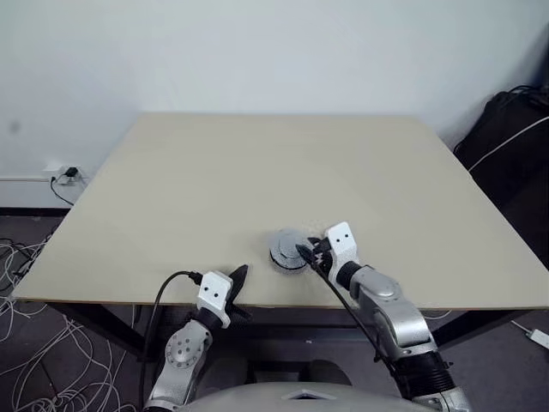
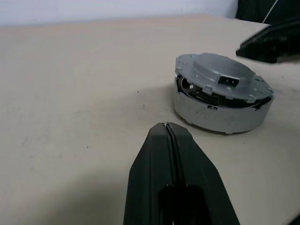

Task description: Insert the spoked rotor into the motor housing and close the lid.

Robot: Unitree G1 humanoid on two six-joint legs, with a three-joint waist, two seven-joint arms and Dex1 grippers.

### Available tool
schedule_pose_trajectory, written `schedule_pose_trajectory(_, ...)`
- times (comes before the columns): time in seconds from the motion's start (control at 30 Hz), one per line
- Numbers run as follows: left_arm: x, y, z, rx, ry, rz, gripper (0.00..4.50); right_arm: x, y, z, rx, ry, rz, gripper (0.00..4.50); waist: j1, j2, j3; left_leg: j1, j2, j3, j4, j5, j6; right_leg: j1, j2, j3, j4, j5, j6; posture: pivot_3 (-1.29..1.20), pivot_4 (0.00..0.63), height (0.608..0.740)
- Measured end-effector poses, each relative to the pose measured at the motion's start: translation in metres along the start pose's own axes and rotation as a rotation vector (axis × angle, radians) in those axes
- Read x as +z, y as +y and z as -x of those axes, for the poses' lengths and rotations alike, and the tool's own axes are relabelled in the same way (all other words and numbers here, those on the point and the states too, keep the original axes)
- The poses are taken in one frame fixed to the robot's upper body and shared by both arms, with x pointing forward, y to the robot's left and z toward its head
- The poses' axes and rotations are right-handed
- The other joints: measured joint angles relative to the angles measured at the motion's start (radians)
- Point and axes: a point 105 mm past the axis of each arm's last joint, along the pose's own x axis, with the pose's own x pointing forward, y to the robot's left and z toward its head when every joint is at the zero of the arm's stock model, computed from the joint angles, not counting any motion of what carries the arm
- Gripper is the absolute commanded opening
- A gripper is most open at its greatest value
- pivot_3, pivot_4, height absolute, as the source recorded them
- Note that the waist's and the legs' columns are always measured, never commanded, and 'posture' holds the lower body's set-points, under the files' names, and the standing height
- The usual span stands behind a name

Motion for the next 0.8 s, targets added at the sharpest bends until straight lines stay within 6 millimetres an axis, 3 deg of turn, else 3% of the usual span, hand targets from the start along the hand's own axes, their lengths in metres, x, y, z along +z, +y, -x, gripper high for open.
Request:
schedule_pose_trajectory(0.17,0.0,0.001,0.0,0.008,0.0,0.0,0.0,0.004,0.009,-0.002,0.074,-0.025,0.005,4.48,0.0,0.0,0.0,0.0,0.0,0.0,0.0,0.0,0.0,0.0,-0.001,0.0,0.0,0.0,0.0,0.0,0.0,0.74)
schedule_pose_trajectory(0.43,0.001,0.001,0.0,0.008,-0.005,-0.003,0.0,0.006,0.019,-0.01,0.132,-0.028,0.025,4.48,0.001,0.0,0.0,0.0,0.0,0.0,0.0,0.0,0.0,0.0,0.0,0.0,0.0,0.0,0.0,0.0,0.0,0.74)
schedule_pose_trajectory(0.8,0.005,0.001,-0.002,0.01,-0.029,-0.008,0.0,-0.006,0.021,-0.017,0.17,0.032,0.038,4.48,0.001,0.0,0.0,0.0,0.0,0.0,0.0,0.0,0.0,0.0,-0.001,0.0,0.0,0.0,0.0,0.0,0.0,0.74)
